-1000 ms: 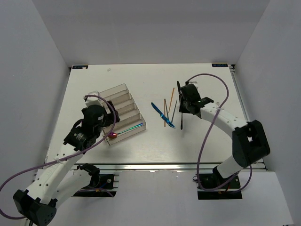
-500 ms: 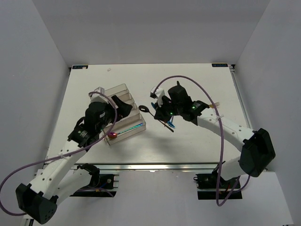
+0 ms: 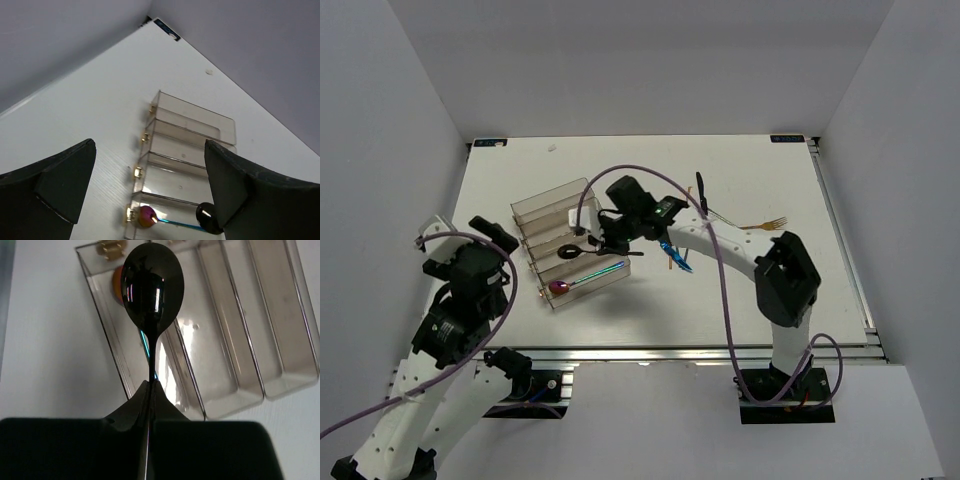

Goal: Sort the eating utensils into containers

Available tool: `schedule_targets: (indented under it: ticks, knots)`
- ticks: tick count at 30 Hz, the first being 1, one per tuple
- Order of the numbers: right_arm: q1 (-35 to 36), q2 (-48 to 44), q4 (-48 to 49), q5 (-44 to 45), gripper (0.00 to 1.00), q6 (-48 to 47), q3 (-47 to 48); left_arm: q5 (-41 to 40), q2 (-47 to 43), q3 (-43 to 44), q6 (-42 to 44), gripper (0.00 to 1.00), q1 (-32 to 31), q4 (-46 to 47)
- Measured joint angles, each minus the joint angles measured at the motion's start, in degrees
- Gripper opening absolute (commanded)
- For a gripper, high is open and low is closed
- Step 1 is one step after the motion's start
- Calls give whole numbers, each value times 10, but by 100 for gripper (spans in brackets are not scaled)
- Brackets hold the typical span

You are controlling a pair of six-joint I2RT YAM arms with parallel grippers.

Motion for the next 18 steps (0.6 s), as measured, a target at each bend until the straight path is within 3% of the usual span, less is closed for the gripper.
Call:
schedule_targets:
  ticks: [9, 17, 18]
  knots:
    - [46, 124, -77, -45, 0, -148, 136, -38, -64, -50, 41, 98, 0, 4]
    - [40, 149, -101, -56, 0, -200, 142, -33, -43, -54, 60, 98, 0, 13]
    - [40, 149, -101, -54, 9, -203, 142, -31, -41, -55, 61, 98, 0, 14]
